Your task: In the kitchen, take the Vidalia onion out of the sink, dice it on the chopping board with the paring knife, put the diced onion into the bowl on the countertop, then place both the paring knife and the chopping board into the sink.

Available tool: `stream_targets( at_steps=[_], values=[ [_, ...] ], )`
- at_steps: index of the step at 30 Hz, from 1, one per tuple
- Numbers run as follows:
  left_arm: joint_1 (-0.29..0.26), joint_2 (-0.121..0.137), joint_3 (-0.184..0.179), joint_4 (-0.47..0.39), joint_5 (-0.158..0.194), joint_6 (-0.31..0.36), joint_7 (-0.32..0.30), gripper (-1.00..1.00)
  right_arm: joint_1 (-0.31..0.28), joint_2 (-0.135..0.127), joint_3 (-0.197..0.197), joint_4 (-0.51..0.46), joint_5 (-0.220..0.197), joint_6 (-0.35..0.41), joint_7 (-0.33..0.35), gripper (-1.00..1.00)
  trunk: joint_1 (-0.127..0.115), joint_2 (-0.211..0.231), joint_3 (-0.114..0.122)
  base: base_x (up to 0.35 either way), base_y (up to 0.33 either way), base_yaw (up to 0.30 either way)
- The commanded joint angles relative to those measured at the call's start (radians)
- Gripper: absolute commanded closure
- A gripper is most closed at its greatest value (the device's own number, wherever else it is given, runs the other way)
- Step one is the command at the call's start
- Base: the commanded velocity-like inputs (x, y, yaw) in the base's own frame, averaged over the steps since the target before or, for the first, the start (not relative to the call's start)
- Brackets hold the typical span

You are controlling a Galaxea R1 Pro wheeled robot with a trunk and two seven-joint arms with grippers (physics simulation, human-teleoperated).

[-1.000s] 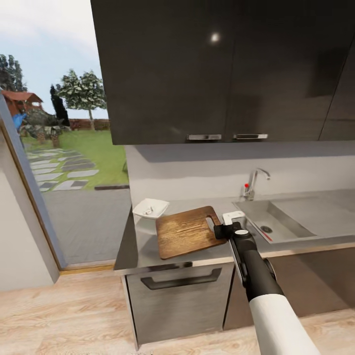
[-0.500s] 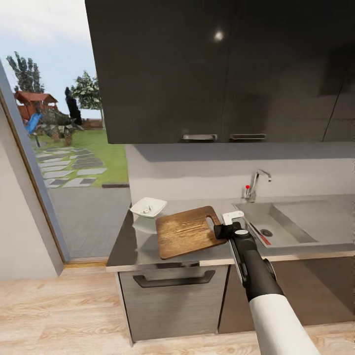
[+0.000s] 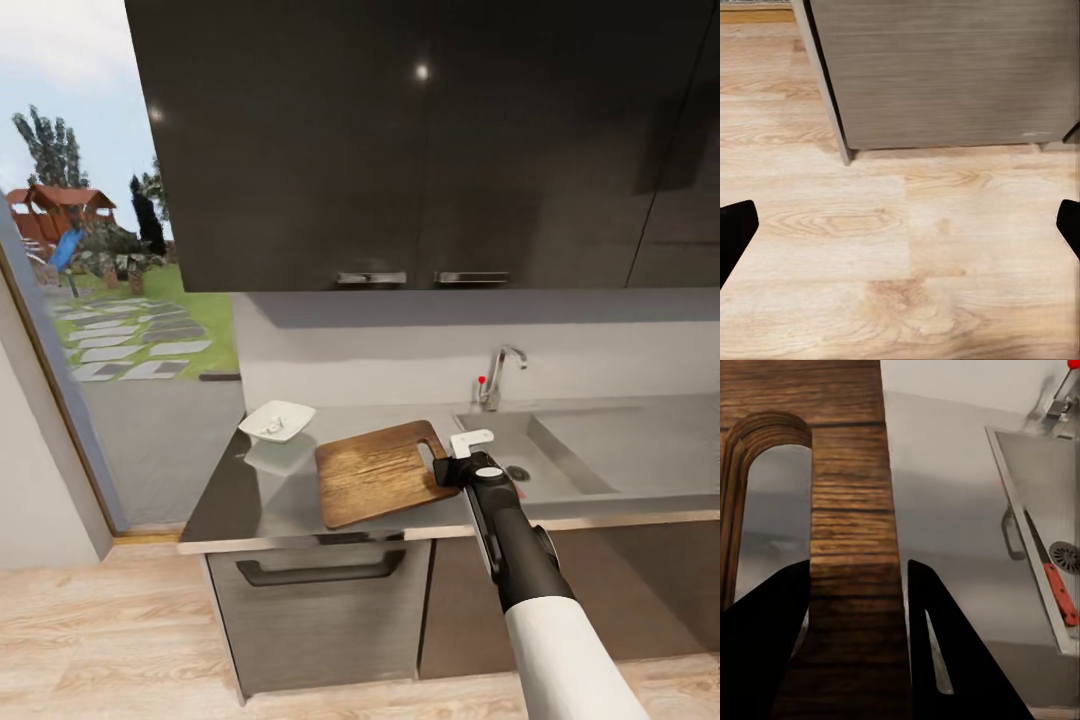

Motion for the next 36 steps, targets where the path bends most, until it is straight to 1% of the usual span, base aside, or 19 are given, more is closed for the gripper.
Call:
stream_targets(
  at_steps=[1,18,24,29,31,32,33,34,35,36],
  values=[
    [0.000,0.002,-0.007,-0.001,0.010,-0.002,0.005,-1.00,0.000,0.001,-0.003,-0.001,0.009,0.003,0.009,1.00,0.001,-0.001,0.000,0.148,-0.222,0.000],
    [0.000,0.002,-0.007,-0.001,0.010,-0.002,0.005,-1.00,0.000,0.001,-0.003,0.010,0.009,-0.001,0.010,1.00,0.001,-0.001,0.000,0.255,-0.202,0.002],
    [0.000,0.002,-0.007,-0.001,0.010,-0.002,0.005,-1.00,0.000,0.001,-0.003,0.015,0.009,-0.002,0.009,1.00,0.001,-0.001,0.000,0.269,-0.195,0.186],
    [0.000,0.002,-0.007,0.000,0.010,-0.002,0.005,-1.00,0.000,0.001,-0.004,0.015,0.010,-0.003,0.008,1.00,0.001,-0.001,0.000,0.267,-0.196,0.050],
    [0.000,0.002,-0.007,0.000,0.010,-0.002,0.005,-1.00,0.000,-0.001,-0.010,0.015,0.011,-0.004,0.008,1.00,0.001,-0.001,0.000,0.223,-0.170,0.007],
    [0.000,0.002,-0.007,0.000,0.010,-0.002,0.005,-1.00,0.000,-0.001,-0.020,0.015,0.011,-0.003,0.006,1.00,0.001,-0.001,0.000,0.172,-0.115,0.004],
    [0.000,0.002,-0.007,0.000,0.010,-0.002,0.005,-1.00,0.000,-0.001,-0.041,0.015,0.011,-0.003,-0.003,1.00,0.001,-0.001,0.000,0.144,-0.073,0.002],
    [0.000,0.002,-0.007,0.000,0.010,-0.002,0.005,-1.00,0.000,-0.001,-0.079,0.014,0.011,-0.003,-0.023,1.00,0.001,-0.001,0.000,0.123,-0.047,0.002],
    [0.000,0.002,-0.007,0.000,0.010,-0.002,0.005,-1.00,0.000,0.000,-0.130,0.014,0.010,-0.004,-0.053,1.00,0.001,-0.001,0.000,0.107,-0.030,0.001],
    [0.000,0.002,-0.007,0.000,0.010,-0.002,0.005,-1.00,0.000,0.001,-0.222,0.013,0.008,-0.007,-0.106,1.00,0.001,-0.001,0.000,0.085,-0.015,0.000]
  ],
)
